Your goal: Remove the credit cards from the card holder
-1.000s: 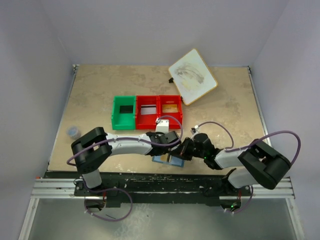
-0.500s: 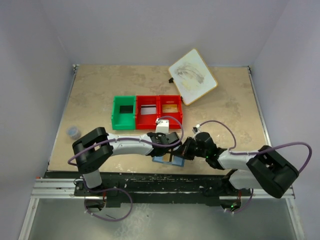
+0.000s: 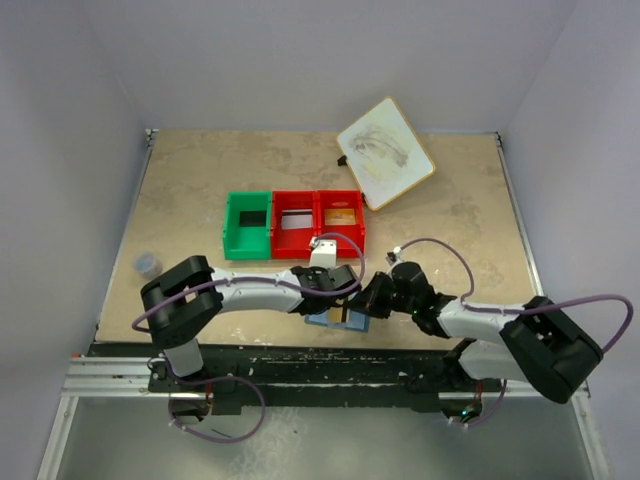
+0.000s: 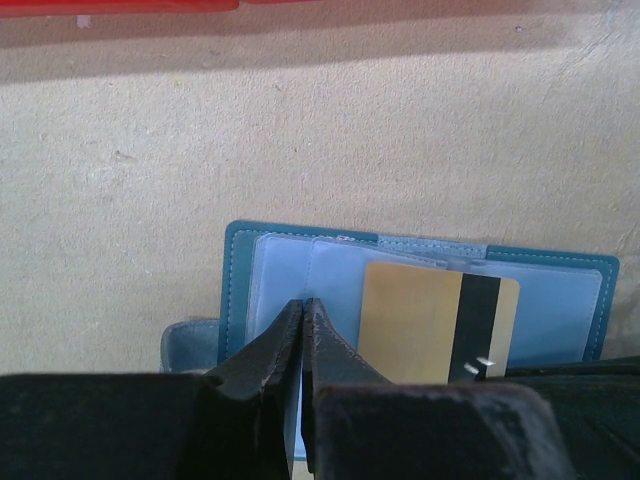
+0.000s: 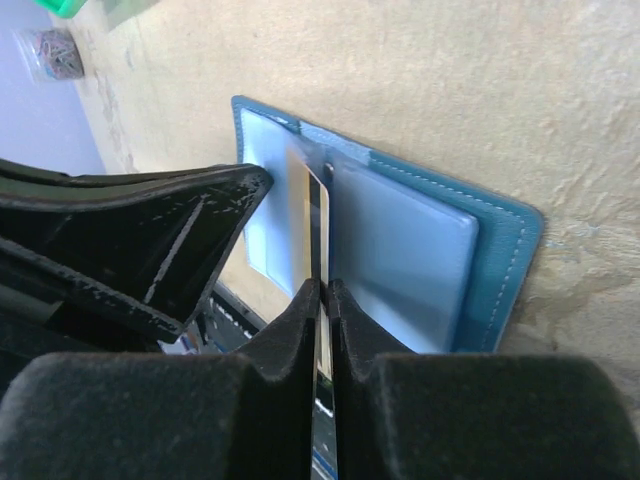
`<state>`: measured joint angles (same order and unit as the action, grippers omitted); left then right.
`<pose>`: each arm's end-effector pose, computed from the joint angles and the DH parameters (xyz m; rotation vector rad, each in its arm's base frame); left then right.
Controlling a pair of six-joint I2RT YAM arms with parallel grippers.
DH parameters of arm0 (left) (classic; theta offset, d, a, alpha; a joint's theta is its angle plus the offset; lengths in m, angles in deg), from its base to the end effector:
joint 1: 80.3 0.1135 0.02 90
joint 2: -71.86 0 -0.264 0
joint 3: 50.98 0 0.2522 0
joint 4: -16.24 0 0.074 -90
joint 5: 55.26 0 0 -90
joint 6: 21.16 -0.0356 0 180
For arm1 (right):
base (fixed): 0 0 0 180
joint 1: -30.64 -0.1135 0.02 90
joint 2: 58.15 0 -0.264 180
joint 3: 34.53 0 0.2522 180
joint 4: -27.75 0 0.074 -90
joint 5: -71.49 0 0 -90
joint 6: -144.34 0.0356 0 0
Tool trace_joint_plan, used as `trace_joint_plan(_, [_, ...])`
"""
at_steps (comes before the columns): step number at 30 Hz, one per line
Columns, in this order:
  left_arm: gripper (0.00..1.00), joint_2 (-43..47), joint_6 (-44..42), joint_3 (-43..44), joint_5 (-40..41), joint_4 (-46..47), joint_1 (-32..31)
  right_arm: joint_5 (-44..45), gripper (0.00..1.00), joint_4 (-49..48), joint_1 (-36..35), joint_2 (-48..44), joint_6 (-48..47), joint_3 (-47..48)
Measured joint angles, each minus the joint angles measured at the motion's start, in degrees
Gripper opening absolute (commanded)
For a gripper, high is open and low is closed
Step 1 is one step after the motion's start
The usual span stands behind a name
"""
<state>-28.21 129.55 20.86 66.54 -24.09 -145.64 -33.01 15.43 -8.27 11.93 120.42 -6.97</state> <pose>0.1533 -0.2889 0.1571 -0.0335 2.4858 -0.0981 0.1576 0.1386 0.1367 0.3907 2.3599 1.2730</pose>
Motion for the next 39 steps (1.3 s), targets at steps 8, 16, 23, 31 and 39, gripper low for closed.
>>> trace_joint_plan(8, [0.0,0.55,-0.48,-0.9,-0.24,1.31,0.0,-0.15,0.18,-10.93,0.0,7.65,4.48,-1.6])
trace_joint_plan(16, [0.0,0.98,-0.37,-1.57,-0.22,1.92,0.0,0.44,0.0,-11.82,0.0,6.27,5.44,-1.68])
trace_joint_plan(23, [0.0,2.32,-0.24,-2.49,0.5,0.72,0.0,6.67,0.0,5.81,0.09,-12.9,1.4,-0.92])
trace_joint_plan(31, [0.06,12.11,-0.26,-5.49,1.9,-1.27,0.02,16.13,0.0,22.67,0.37,-24.85,-9.22,8.96])
trace_joint_plan(39, [0.57,25.16,-0.42,-8.66,6.6,-1.6,1.66,21.14,0.0,23.39,0.37,-18.23,-30.99,20.94])
